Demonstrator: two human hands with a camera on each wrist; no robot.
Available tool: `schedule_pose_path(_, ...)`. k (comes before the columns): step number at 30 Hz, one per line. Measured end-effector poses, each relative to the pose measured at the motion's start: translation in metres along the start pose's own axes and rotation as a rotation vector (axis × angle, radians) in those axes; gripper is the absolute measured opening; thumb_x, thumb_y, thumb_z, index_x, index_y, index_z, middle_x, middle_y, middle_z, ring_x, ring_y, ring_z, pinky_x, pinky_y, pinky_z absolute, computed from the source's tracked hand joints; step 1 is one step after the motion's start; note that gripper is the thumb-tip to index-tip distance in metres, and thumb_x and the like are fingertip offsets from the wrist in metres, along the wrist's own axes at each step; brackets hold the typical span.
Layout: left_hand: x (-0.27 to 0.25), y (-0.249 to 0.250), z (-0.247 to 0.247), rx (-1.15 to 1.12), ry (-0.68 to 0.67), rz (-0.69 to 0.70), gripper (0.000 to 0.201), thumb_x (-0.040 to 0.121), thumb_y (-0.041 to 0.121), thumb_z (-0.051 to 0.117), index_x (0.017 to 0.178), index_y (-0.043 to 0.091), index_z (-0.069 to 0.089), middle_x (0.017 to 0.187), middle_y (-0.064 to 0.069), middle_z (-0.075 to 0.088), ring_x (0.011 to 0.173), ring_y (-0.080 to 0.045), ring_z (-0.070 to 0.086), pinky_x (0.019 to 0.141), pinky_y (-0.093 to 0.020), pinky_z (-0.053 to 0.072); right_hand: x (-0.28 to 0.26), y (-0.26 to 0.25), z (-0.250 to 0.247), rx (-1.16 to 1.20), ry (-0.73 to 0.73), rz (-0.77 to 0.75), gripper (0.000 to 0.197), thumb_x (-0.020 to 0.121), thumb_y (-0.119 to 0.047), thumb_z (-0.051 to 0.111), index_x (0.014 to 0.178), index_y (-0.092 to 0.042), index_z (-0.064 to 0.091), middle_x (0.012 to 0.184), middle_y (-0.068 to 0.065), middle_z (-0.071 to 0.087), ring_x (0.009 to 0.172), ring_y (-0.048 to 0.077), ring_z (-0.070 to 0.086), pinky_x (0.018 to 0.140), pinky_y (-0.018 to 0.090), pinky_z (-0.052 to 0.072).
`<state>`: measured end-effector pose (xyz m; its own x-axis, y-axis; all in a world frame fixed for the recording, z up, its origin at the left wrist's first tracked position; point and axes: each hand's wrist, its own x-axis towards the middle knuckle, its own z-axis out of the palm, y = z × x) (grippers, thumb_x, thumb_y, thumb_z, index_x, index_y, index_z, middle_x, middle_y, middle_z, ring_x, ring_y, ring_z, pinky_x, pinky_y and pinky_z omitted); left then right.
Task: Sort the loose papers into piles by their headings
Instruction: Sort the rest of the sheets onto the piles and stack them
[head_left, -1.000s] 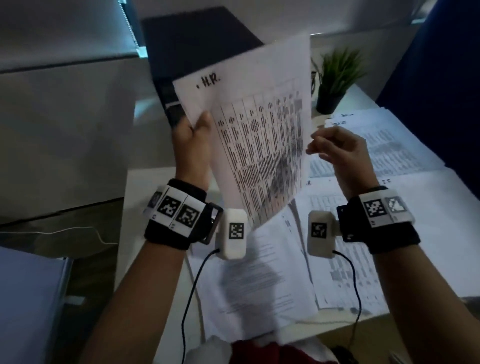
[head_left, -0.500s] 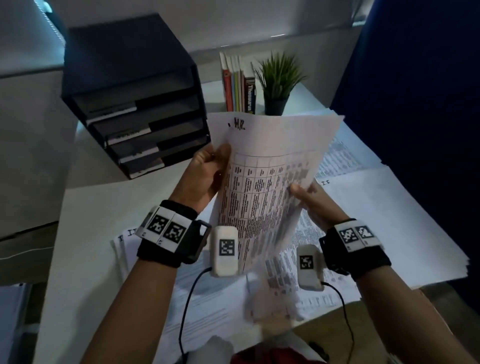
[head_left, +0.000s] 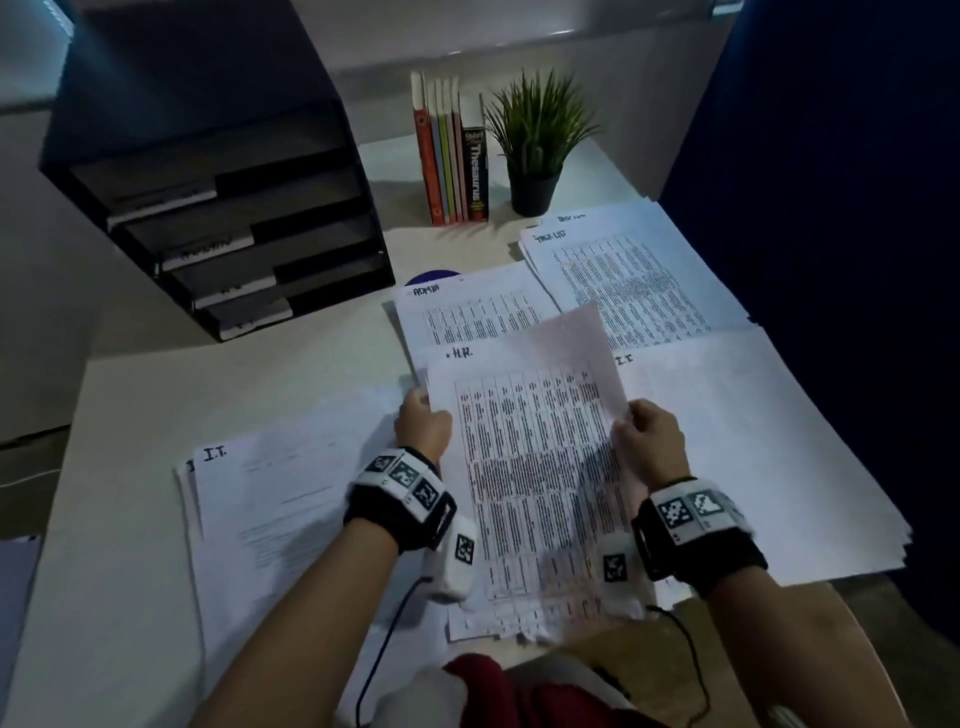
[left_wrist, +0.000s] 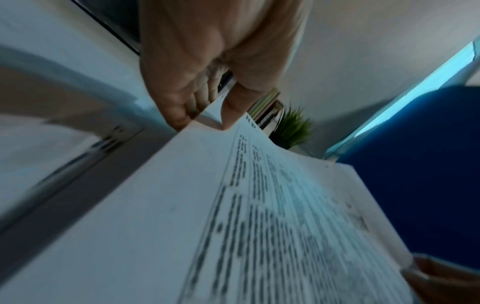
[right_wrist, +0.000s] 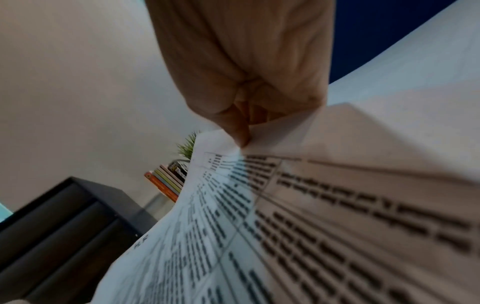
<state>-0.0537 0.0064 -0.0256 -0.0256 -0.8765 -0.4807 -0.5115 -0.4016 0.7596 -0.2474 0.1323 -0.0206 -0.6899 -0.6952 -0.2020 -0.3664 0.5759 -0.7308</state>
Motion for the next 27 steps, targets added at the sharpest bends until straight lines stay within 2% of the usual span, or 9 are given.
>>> schedule_pose_path(2,-0.002,-0.006,0.005,0.083,-0.011,0.01,0.04,0.085,-0.002,0.044,0.124,0.004,0.047,0.124,-0.012,0.054,0.112,-0.031,0.053,0.094,-0.034,0.045,-0.002,0.006,0.007,-0.059,0.034,0.039,0.023,0.089,-0.013,0.044,0.088,0.005,0.059,0.084,0.02,0.063,0.079,0.034,0.056,0.065,0.031,0.034)
schedule_pose_path(4,-0.006,-0.006,0.008,0.19,0.01,0.023,0.042,0.083,-0.001,0.046,0.125,0.003,0.045,0.129,-0.015,0.042,0.115,-0.034,0.048,0.098,-0.035,0.042,-0.005,0.006,0.014,-0.071,0.053,0.056,0.024,0.094,-0.013,0.043,0.108,0.002,0.057,0.103,0.022,0.064,0.092,0.038,0.058,0.073,0.033,0.039)
schedule_pose_path(7,-0.014,-0.002,0.008,0.366,-0.009,-0.013,0.048,0.083,0.007,0.052,0.129,0.002,0.038,0.132,-0.017,0.029,0.122,-0.037,0.038,0.105,-0.037,0.035,-0.011,-0.001,0.02,-0.205,0.022,0.018,0.039,0.092,-0.013,0.047,0.131,-0.007,0.044,0.127,0.022,0.049,0.114,0.038,0.046,0.092,0.045,0.04)
schedule_pose_path(10,-0.019,-0.004,0.003,0.41,-0.109,-0.03,0.054,0.087,0.013,0.051,0.135,0.001,0.029,0.137,-0.017,0.027,0.128,-0.034,0.032,0.105,-0.036,0.031,-0.019,-0.014,0.022,-0.43,-0.075,0.002,0.055,0.086,-0.009,0.055,0.138,-0.016,0.037,0.141,0.012,0.032,0.126,0.034,0.031,0.098,0.048,0.033)
schedule_pose_path(14,-0.014,-0.012,-0.023,0.301,-0.132,0.025,0.049,0.088,0.015,0.049,0.132,0.003,0.034,0.136,-0.017,0.026,0.127,-0.034,0.035,0.107,-0.036,0.033,-0.031,-0.044,0.041,-0.369,-0.13,-0.091,0.053,0.085,-0.009,0.057,0.135,-0.015,0.042,0.141,0.011,0.034,0.127,0.032,0.031,0.1,0.046,0.031)
schedule_pose_path(19,0.009,-0.031,-0.096,0.279,-0.014,0.065,0.036,0.089,0.015,0.05,0.124,0.006,0.048,0.134,-0.018,0.029,0.124,-0.033,0.039,0.105,-0.031,0.034,-0.06,-0.093,0.096,-0.259,-0.233,-0.331,0.044,0.084,-0.009,0.058,0.128,-0.011,0.052,0.133,0.012,0.043,0.123,0.03,0.041,0.101,0.046,0.036)
schedule_pose_path(21,0.02,-0.045,-0.13,0.311,0.049,0.031,0.035,0.089,0.016,0.05,0.123,0.006,0.049,0.135,-0.018,0.03,0.124,-0.035,0.038,0.104,-0.033,0.034,-0.075,-0.11,0.122,-0.263,-0.32,-0.416,0.042,0.085,-0.011,0.059,0.127,-0.012,0.052,0.132,0.01,0.045,0.122,0.027,0.043,0.102,0.043,0.037)
schedule_pose_path(24,0.028,-0.066,-0.173,0.335,0.154,-0.068,0.041,0.089,0.016,0.05,0.127,0.003,0.042,0.138,-0.019,0.025,0.126,-0.037,0.03,0.102,-0.037,0.032,-0.099,-0.126,0.159,-0.348,-0.462,-0.512,0.042,0.086,-0.015,0.058,0.127,-0.016,0.051,0.133,0.006,0.043,0.123,0.024,0.041,0.1,0.038,0.038)
schedule_pose_path(27,0.029,-0.085,-0.199,0.293,0.25,-0.182,0.046,0.086,0.012,0.053,0.125,-0.003,0.034,0.138,-0.019,0.02,0.127,-0.037,0.024,0.1,-0.038,0.031,-0.118,-0.134,0.188,-0.449,-0.599,-0.517,0.046,0.085,-0.019,0.059,0.13,-0.02,0.048,0.135,0.005,0.041,0.124,0.024,0.038,0.1,0.039,0.037)
